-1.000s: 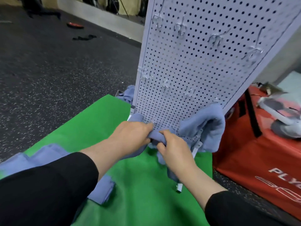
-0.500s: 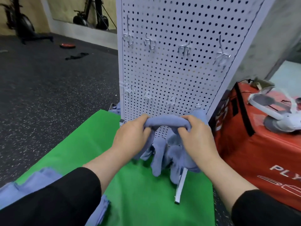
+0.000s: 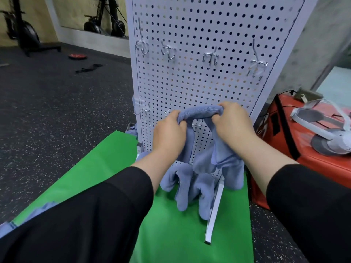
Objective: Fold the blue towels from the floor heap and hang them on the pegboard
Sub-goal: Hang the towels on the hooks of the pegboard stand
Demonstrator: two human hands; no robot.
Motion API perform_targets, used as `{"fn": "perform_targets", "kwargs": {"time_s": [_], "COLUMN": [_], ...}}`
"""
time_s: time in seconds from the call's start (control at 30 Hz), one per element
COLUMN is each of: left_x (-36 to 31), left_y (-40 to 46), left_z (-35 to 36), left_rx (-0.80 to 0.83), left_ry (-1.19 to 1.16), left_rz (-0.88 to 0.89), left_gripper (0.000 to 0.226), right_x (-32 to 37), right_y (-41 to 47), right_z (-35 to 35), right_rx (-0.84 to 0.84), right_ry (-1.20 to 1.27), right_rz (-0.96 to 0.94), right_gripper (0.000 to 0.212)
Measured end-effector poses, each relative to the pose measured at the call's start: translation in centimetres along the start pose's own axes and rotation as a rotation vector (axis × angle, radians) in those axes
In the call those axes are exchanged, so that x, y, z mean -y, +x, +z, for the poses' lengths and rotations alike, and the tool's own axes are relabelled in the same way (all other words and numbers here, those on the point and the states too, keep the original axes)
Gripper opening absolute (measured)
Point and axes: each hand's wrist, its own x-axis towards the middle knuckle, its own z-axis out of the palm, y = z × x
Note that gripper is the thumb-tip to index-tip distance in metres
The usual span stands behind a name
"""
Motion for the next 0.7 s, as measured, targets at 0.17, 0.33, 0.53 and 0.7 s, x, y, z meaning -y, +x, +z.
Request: {"fn": "perform_targets", "kwargs": {"time_s": [0.17, 0.33, 0.53, 0.7], "left_x": [1.8, 2.6, 3.4, 3.5], "left_y": [-0.6, -1.9, -2.6, -2.5], "left_z": [2.4, 3.4, 3.4, 3.4], "left_rx": [0.078, 0.071, 0.077, 0.096], "left_ry": [0.106, 0.073, 0.018, 0.025], "left_rz": [-0.019, -0.013, -0.003, 0.008], "left_gripper": [0.004, 0.014, 0.013, 0.011], "right_x": [-0.5, -1.6, -1.7, -1.7], "right_y": [0.5, -2.4, -6.0, -7.0], "right_z": [2.0, 3.8, 7.0, 9.0], "right_rx": [0.242, 0.136, 0.055, 0.003], "right_ry": [-0.211, -0.28, 0.297, 0.385], "right_rz": [0.009, -0.1, 0.082, 0.145], "right_gripper": [0.027, 0.039, 0.023, 0.045]}}
